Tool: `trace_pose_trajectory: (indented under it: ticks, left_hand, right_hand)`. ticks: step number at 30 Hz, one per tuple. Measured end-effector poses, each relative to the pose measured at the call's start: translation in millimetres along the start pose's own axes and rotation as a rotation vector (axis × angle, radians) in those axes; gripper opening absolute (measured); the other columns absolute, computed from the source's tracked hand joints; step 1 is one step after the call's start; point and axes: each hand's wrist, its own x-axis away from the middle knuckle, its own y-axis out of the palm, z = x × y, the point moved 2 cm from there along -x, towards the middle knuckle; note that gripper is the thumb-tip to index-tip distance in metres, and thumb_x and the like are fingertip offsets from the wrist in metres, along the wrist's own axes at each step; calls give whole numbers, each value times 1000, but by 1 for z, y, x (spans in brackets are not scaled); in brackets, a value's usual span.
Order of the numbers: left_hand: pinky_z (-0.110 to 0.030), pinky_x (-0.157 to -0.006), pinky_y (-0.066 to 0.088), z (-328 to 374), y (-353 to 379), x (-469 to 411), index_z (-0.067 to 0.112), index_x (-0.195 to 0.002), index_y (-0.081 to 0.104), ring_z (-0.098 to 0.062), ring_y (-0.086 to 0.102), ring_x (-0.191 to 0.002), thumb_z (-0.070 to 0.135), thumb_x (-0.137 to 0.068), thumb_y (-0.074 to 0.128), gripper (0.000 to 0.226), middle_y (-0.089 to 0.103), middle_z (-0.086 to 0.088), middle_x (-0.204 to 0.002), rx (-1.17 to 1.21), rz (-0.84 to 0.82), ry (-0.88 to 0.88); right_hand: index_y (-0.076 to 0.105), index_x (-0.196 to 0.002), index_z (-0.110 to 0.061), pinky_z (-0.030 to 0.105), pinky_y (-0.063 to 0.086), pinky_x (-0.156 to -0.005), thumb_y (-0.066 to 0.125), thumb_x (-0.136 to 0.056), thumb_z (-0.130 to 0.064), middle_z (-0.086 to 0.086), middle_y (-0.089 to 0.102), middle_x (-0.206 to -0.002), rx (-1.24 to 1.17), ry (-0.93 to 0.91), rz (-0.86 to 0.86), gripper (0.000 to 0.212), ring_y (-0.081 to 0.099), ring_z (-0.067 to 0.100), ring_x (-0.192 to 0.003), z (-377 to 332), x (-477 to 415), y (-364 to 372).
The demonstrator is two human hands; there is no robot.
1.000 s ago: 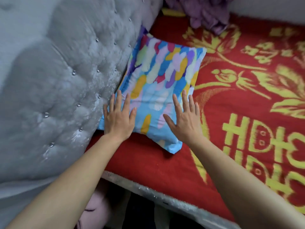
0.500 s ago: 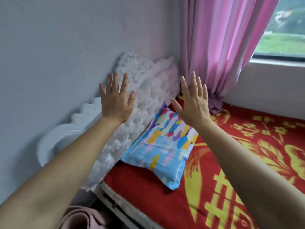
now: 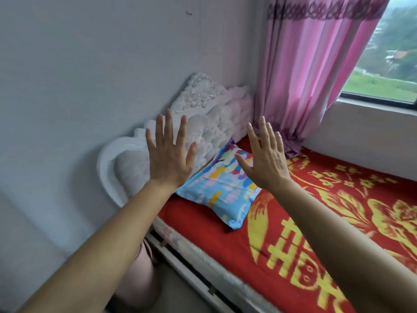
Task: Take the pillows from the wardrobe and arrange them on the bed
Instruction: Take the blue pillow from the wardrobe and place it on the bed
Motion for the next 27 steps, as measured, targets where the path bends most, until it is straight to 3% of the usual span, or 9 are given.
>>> trace_pose_trajectory:
  ticks: [16, 27]
  left_hand:
    - [-64, -116, 9, -4, -224, 187, 22, -155, 12, -35, 1, -149, 49, -99, 35, 67, 7, -20, -161, -249, 121, -136]
    - [-69, -113, 13, -54, -374, 391, 22, -155, 7, -38, 1, -148, 54, -96, 28, 71, -1, -19, -162, -562, -154, -310]
  right_hand:
    - [10, -157, -24, 53, 11, -121, 51, -91, -57, 18, -5, -163, -276, -246, 12, 84, 3, 35, -151, -141, 132, -117]
    - [8, -157, -22, 56, 11, -120, 54, -89, -53, 21, -4, -163, -427, -425, -173, 88, 3, 38, -150, -286, 266, -171]
